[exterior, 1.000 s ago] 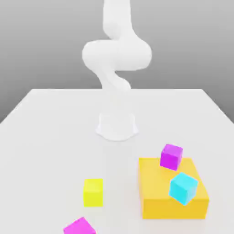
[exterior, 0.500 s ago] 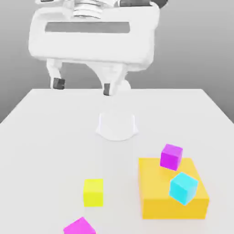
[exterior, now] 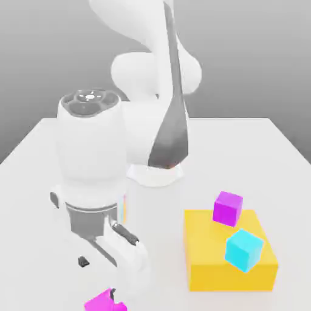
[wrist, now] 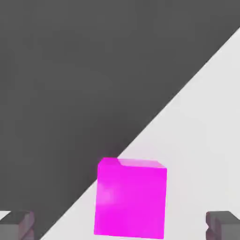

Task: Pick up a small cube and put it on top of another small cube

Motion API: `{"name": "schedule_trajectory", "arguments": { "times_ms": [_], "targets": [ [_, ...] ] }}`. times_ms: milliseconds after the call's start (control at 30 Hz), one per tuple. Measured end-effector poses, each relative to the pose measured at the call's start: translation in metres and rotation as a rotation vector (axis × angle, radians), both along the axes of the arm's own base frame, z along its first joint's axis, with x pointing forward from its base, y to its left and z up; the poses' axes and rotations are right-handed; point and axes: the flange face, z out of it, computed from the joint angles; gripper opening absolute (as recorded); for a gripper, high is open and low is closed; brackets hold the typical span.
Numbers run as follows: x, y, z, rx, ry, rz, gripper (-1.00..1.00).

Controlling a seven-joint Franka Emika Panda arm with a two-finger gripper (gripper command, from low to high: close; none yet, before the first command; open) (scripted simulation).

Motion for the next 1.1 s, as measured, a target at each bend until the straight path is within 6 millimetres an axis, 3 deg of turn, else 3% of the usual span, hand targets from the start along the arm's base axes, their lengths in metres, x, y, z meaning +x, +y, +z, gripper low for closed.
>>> {"name": "schedule_trajectory", "arguments": {
  "times_ms": [100,133,333,400,500,667,867,1100],
  "targets": [
    [-0.001,0.0,-0.044,0.004,0.006,-0.008,0.0],
    [-0.002,0.0,-0.053,0.004,0.007,-0.008,-1.0],
    [-0.002,0.0,-0.057,0.004,0.005,-0.008,-1.0],
    [-0.001,0.0,-0.042,0.005,0.005,-0.009,-1.0],
    [-0.001,0.0,-0.002,0.005,0.006,-0.007,-1.0],
    [-0.022,0.064,0.045,-0.014,0.016,0.232,-1.0],
    [-0.07,0.154,0.088,-0.03,0.024,0.589,-1.0],
    [-0.144,0.214,0.124,-0.023,0.022,0.953,-1.0]
  ]
}}
